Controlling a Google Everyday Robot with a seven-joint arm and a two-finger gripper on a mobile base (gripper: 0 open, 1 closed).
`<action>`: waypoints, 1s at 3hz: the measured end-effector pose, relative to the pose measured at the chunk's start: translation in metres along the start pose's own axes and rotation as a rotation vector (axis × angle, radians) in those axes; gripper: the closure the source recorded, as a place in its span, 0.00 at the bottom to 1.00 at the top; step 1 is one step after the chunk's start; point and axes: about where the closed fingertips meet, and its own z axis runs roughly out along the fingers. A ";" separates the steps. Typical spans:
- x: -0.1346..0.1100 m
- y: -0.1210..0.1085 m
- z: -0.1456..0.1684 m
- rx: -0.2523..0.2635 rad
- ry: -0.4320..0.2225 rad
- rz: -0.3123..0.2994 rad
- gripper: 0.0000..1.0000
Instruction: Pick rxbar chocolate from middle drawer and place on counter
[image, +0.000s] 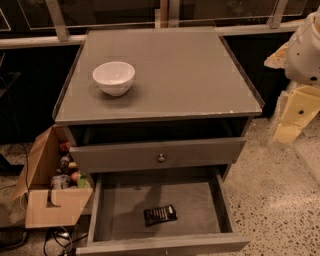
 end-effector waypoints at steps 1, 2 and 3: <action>0.000 0.000 0.000 0.000 0.000 0.000 0.00; -0.012 0.007 0.011 -0.009 -0.041 -0.060 0.00; -0.023 0.013 0.023 -0.031 -0.081 -0.109 0.00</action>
Offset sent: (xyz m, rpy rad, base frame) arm -0.0030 0.0240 -0.0199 0.0372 -0.0039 0.1221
